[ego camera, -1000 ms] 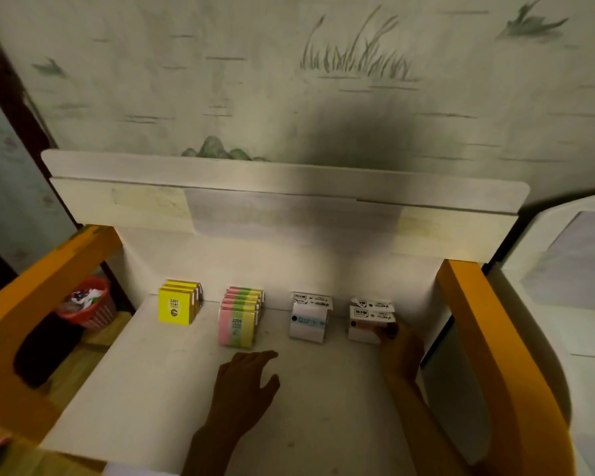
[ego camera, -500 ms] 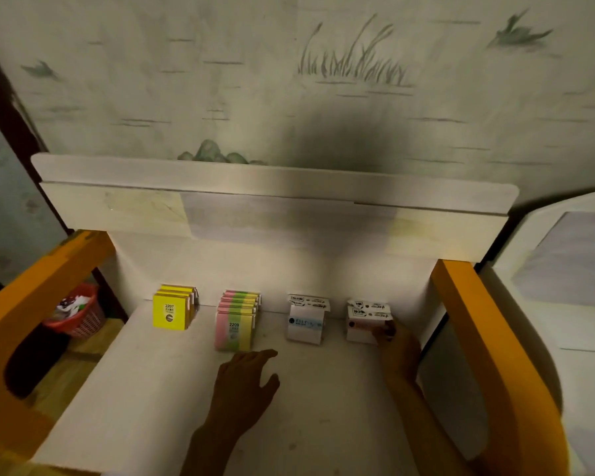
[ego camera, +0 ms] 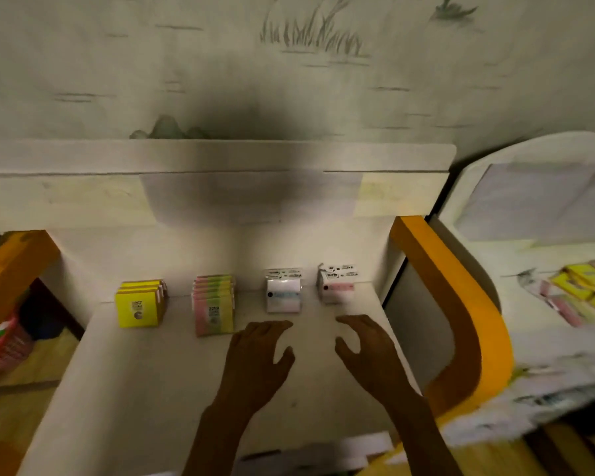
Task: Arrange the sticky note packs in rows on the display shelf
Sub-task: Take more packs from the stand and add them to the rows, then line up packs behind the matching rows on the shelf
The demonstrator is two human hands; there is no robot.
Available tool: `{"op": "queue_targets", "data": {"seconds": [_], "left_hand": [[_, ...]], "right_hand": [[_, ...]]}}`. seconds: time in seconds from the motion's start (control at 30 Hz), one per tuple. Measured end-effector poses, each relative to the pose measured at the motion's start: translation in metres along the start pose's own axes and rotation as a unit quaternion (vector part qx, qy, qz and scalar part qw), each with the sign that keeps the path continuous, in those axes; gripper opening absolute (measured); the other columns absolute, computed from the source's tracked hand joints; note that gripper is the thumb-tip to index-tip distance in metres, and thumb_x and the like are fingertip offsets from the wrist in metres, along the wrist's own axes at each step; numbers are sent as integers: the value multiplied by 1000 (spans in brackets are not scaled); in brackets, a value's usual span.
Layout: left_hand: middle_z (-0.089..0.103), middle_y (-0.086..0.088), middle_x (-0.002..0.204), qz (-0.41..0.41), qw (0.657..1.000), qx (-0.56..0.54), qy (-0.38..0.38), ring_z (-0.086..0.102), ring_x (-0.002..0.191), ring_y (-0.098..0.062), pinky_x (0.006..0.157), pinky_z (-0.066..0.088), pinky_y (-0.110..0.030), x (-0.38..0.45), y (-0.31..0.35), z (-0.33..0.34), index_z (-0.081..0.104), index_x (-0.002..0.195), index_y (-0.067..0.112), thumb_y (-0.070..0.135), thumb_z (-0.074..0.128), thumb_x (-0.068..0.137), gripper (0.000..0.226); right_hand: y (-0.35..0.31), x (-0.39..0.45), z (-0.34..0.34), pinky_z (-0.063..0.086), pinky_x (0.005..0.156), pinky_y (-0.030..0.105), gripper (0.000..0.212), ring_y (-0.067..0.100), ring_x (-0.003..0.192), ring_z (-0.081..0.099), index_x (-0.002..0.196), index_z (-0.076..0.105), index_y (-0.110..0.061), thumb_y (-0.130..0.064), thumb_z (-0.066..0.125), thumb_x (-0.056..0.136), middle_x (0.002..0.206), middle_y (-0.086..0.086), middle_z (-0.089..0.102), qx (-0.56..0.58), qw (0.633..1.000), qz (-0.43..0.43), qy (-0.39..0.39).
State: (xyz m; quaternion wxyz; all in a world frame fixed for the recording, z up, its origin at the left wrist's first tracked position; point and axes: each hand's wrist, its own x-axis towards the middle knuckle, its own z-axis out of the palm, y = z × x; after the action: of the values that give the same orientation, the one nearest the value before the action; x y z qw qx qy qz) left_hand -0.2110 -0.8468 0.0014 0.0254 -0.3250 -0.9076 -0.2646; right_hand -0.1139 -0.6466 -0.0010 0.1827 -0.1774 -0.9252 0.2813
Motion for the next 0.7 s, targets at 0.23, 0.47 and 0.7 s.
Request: {"op": "queue_targets", "data": {"seconds": [0.23, 0.47, 0.7], "left_hand": [[60, 15, 129, 106, 992, -64, -31, 52, 119, -7, 99, 37, -24, -18, 51, 1, 55, 131, 35, 46, 51, 87, 45], [60, 17, 128, 139, 984, -87, -74, 54, 116, -3, 101, 45, -28, -41, 123, 15, 56, 130, 36, 46, 53, 85, 47], [68, 9, 114, 146, 981, -108, -66, 61, 101, -8, 88, 50, -28, -84, 236, 43, 64, 121, 31, 45, 52, 85, 41]], "right_hand": [[-22, -70, -35, 44, 93, 16, 46, 3, 109, 58, 123, 62, -28, -53, 53, 85, 119, -14, 63, -8, 1000, 19, -11], [5, -118, -89, 44, 87, 15, 39, 2, 107, 58, 124, 61, -32, -46, 61, 88, 123, -16, 64, -2, 998, 57, 13], [79, -177, -177, 49, 87, 21, 40, 5, 111, 58, 125, 59, -35, -51, 53, 89, 124, -15, 61, -49, 997, 53, 12]]}}
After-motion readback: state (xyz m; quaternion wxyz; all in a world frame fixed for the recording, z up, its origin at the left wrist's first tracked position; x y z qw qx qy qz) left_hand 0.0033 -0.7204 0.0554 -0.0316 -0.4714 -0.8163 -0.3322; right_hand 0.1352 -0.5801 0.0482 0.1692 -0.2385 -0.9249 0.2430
